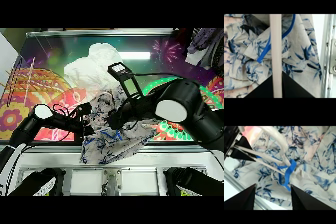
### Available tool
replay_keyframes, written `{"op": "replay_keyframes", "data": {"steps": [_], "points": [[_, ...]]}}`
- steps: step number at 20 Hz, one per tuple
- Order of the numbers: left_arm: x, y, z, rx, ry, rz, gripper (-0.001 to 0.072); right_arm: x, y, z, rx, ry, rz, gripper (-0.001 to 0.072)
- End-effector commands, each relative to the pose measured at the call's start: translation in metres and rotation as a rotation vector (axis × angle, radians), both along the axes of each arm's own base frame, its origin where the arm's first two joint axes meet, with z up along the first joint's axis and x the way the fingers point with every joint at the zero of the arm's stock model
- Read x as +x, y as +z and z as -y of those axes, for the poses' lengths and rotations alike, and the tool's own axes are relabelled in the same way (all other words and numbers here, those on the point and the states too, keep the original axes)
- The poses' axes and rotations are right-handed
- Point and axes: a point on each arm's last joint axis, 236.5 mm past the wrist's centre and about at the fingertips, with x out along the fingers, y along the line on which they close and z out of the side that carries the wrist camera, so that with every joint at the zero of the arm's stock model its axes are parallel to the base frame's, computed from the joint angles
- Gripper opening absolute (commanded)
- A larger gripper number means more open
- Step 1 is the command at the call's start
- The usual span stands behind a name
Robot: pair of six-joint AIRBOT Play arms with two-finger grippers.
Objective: Fold the clothes and pants, and hang the long-sleeved shirts on hangers.
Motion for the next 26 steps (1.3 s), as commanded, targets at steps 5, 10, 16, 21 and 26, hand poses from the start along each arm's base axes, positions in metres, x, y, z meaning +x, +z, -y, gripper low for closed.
{"op": "replay_keyframes", "data": {"steps": [5, 10, 16, 21, 26], "points": [[0.000, 0.000, 0.000, 0.001, 0.000, -0.002, 0.0012, -0.016, 0.023, 0.006, 0.089, 0.171, -0.045, 0.0469], [-0.002, 0.000, 0.000, 0.000, -0.005, -0.008, 0.0012, 0.001, 0.044, 0.030, 0.181, 0.385, 0.069, 0.0468], [-0.002, 0.000, 0.000, 0.001, -0.005, -0.008, 0.0012, 0.056, 0.052, 0.065, 0.179, 0.302, 0.221, 0.0468], [-0.003, 0.000, 0.000, 0.000, -0.008, -0.011, 0.0013, 0.037, 0.041, 0.114, 0.351, 0.530, 0.229, 0.0469], [-0.007, 0.000, 0.000, 0.000, -0.018, -0.021, 0.0013, 0.062, 0.009, 0.195, 0.498, 0.403, 0.362, 0.0468]]}}
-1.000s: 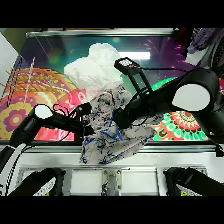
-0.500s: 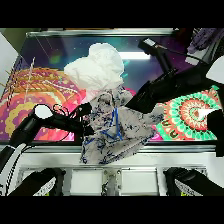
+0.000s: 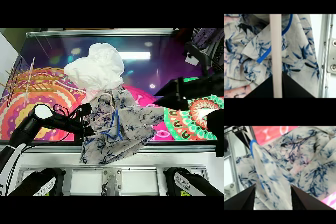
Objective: Fold the clothes and pants, and hang the long-sleeved shirts on hangers.
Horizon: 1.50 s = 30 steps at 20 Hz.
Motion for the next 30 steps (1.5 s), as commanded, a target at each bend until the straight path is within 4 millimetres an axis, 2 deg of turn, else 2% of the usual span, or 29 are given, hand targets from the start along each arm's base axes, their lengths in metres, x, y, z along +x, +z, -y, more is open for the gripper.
{"op": "replay_keyframes", "data": {"steps": [1, 3, 5, 9, 13, 21, 30], "points": [[-0.002, 0.000, 0.000, 0.000, -0.005, -0.008, 0.0013, -0.001, -0.019, 0.044, 0.129, 0.015, 0.110, 0.0468], [-0.003, 0.000, 0.000, 0.000, -0.008, -0.010, 0.0013, -0.004, -0.037, 0.054, 0.166, 0.043, 0.088, 0.0468], [-0.003, 0.000, 0.000, 0.000, -0.009, -0.012, 0.0013, 0.002, -0.052, 0.056, 0.193, 0.062, 0.066, 0.0468], [-0.004, 0.000, 0.000, 0.001, -0.009, -0.012, 0.0013, 0.008, -0.073, 0.048, 0.230, 0.121, 0.039, 0.0468], [-0.003, 0.000, 0.000, 0.001, -0.008, -0.010, 0.0013, -0.002, -0.089, 0.036, 0.288, 0.152, 0.016, 0.0468], [-0.003, 0.000, 0.000, 0.001, -0.008, -0.010, 0.0012, -0.017, -0.097, 0.012, 0.356, 0.199, -0.034, 0.0468], [-0.003, 0.000, 0.000, 0.001, -0.008, -0.010, 0.0013, -0.022, -0.105, -0.018, 0.404, 0.277, -0.093, 0.0468]]}}
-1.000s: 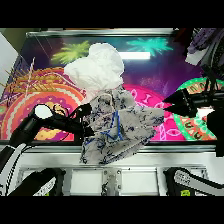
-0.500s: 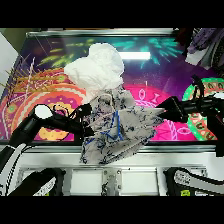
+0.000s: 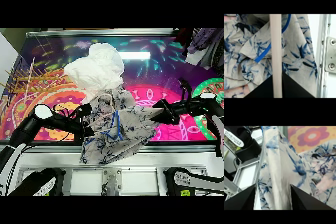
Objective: Fold the clothes and pants, and hang the long-sleeved shirts on hangers.
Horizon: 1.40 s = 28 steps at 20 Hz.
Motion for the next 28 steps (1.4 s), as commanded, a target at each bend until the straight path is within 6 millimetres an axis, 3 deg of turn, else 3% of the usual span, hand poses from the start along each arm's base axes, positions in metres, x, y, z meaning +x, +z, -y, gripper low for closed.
{"op": "replay_keyframes", "data": {"steps": [1, 24, 25, 26, 27, 28], "points": [[-0.0002, -0.0001, 0.0001, 0.000, 0.000, -0.001, 0.0013, -0.0019, -0.0009, -0.0089, 0.019, 0.025, -0.015, 0.0468], [0.0000, -0.0002, 0.0000, 0.000, 0.001, -0.001, 0.0013, -0.0011, -0.0028, -0.0092, 0.022, 0.026, -0.024, 0.0462], [-0.0001, -0.0002, 0.0001, 0.000, 0.000, -0.001, 0.0013, -0.0012, -0.0029, -0.0092, 0.022, 0.026, -0.024, 0.0355], [-0.0001, -0.0002, 0.0001, 0.000, 0.000, -0.001, 0.0013, -0.0012, -0.0027, -0.0091, 0.023, 0.026, -0.024, 0.0119], [-0.0001, -0.0002, 0.0001, 0.000, 0.000, -0.001, 0.0013, -0.0011, -0.0028, -0.0092, 0.023, 0.026, -0.022, 0.0018], [0.0000, -0.0002, 0.0000, 0.000, 0.001, -0.001, 0.0013, -0.0011, -0.0028, -0.0092, 0.023, 0.026, -0.023, 0.0014]]}}
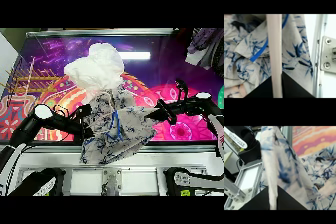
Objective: Fold the clothes and pants, and hang the long-sleeved shirts on hangers.
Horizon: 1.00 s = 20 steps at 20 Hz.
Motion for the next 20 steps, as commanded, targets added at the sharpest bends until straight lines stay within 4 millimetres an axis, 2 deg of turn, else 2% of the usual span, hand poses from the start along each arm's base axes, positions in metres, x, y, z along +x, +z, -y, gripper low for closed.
{"op": "replay_keyframes", "data": {"steps": [1, 9, 10, 11, 12, 16, 20], "points": [[0.003, -0.001, -0.001, 0.004, 0.003, 0.017, 0.0013, -0.001, -0.001, 0.000, -0.006, 0.000, -0.022, 0.0013], [0.005, -0.003, -0.003, 0.016, 0.004, 0.024, 0.0014, 0.000, -0.001, 0.000, -0.006, -0.002, -0.022, 0.0012], [0.005, -0.005, -0.005, 0.027, 0.000, 0.026, 0.0138, 0.001, -0.002, 0.000, -0.010, -0.007, -0.021, 0.0012], [0.006, -0.007, -0.007, 0.042, 0.011, 0.022, 0.0411, 0.002, -0.002, 0.000, -0.011, -0.010, -0.020, 0.0011], [0.009, -0.009, -0.009, 0.062, 0.056, 0.000, 0.0454, 0.002, -0.002, 0.000, -0.011, -0.010, -0.020, 0.0011], [0.014, -0.007, -0.015, 0.073, 0.170, -0.066, 0.0455, 0.002, -0.002, 0.000, -0.012, -0.010, -0.020, 0.0009], [0.030, 0.013, -0.035, 0.052, 0.304, -0.028, 0.0456, 0.009, -0.007, -0.001, -0.029, -0.039, -0.014, 0.0008]]}}
